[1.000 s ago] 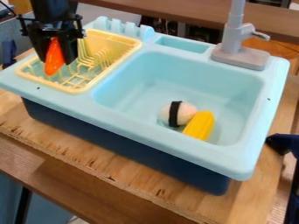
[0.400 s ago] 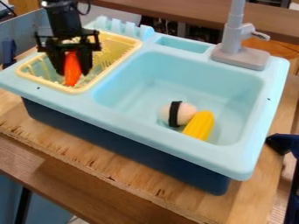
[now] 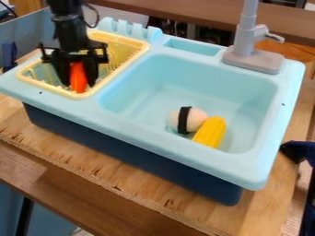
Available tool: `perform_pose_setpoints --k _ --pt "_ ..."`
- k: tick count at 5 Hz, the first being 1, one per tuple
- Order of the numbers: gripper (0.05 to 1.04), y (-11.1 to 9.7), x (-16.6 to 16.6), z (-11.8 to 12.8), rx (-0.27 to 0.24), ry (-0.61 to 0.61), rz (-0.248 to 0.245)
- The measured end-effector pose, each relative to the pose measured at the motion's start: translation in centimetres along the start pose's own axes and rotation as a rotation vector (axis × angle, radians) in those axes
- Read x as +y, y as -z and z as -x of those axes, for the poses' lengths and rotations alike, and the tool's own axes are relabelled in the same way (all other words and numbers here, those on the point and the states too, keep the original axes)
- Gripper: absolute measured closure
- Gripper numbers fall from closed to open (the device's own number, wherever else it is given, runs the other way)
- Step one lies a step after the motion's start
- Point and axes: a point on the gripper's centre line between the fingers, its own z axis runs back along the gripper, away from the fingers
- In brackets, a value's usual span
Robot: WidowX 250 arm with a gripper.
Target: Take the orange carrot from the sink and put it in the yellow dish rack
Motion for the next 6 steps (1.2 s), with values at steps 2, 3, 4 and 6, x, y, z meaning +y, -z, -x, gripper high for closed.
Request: perform_pose_setpoints --k 2,3,4,6 --pt "0.437 1.7 -2.1 0.3 0.053 -0.006 0.03" --pt "0.133 1.8 -2.1 0.4 0.09 -0.002 0.024" --pt "0.085 1.3 -1.9 0.5 0.102 -0.003 0.01" --pt "0.084 -6.9 -2.7 -0.3 -0.058 0.034 -0.003"
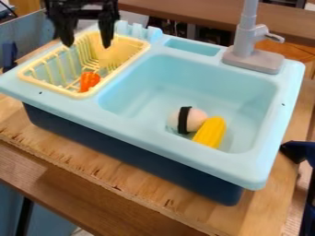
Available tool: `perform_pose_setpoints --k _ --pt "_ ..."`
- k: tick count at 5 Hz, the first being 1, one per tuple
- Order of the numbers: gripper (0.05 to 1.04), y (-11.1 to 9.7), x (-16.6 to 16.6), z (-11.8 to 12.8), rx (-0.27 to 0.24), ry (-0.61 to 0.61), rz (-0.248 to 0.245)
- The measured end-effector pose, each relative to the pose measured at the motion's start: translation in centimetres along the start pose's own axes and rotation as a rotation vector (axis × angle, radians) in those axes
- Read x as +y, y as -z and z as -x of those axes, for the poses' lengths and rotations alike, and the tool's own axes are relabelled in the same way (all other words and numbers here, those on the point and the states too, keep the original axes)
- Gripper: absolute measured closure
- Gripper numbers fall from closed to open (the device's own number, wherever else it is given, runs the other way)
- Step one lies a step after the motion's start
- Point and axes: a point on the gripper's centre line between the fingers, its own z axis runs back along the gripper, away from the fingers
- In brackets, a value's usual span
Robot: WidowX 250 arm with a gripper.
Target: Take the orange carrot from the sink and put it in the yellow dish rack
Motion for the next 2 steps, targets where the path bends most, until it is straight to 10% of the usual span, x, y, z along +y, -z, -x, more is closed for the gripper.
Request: perform_pose_setpoints --k 2 --pt "0.084 -2.5 -2.3 1.5 0.029 0.105 0.08"
